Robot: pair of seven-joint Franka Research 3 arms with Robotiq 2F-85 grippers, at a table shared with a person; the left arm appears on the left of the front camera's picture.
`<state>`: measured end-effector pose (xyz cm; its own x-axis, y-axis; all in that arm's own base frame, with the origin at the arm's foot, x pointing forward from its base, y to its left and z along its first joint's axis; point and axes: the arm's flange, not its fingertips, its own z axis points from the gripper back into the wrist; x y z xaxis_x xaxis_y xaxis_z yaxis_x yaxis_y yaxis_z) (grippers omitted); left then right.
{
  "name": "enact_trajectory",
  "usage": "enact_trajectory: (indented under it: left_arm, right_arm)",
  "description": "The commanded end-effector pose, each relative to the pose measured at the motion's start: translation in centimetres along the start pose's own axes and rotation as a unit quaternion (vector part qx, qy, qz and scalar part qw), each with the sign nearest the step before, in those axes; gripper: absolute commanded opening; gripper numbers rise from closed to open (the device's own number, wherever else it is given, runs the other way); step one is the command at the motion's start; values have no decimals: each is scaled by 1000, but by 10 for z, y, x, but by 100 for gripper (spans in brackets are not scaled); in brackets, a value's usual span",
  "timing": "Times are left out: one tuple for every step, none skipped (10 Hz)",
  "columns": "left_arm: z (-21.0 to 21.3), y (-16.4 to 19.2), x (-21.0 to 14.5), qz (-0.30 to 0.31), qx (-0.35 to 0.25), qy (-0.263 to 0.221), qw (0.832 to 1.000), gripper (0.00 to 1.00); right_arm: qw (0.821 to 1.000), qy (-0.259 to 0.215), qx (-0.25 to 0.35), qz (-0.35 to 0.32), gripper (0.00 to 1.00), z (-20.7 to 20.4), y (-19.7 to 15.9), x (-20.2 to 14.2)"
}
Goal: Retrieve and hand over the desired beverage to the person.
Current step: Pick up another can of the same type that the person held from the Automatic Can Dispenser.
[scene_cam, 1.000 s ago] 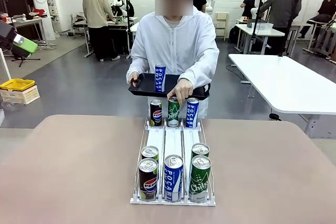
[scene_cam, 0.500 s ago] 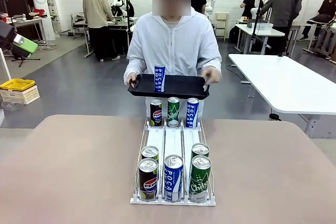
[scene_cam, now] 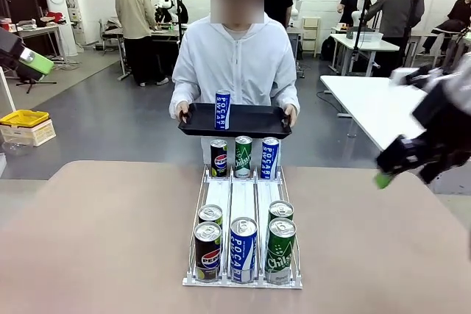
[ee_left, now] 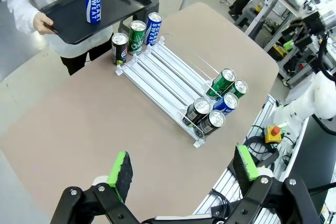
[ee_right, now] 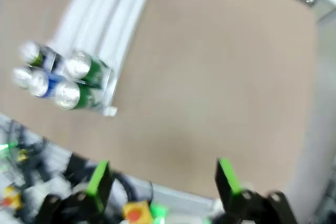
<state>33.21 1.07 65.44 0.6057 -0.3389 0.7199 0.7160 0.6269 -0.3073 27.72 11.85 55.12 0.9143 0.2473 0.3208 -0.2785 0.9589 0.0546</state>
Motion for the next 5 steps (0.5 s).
enact_trajectory:
  left_arm:
    - [1,2,-1,-8,-10,-6,1000,100]
    - [1,2,-1,-8,-10,-6,1000,100]
    - [1,2,-1,-8,-10,-6,1000,100]
    - [1,2,-1,-8,-10,-6,1000,100]
    - [1,2,-1,-8,-10,-6,1000,100]
  right_arm:
    - [997,40,9,-70,100,-7,24,31]
    - [994,61,-9,-94,100,-18,41,38]
    - [991,50,-24,-122,100,-27,56,49]
    - [989,33,-18,-140,100,-35,67,52]
    - [987,26,-7,-157,100,-46,76,53]
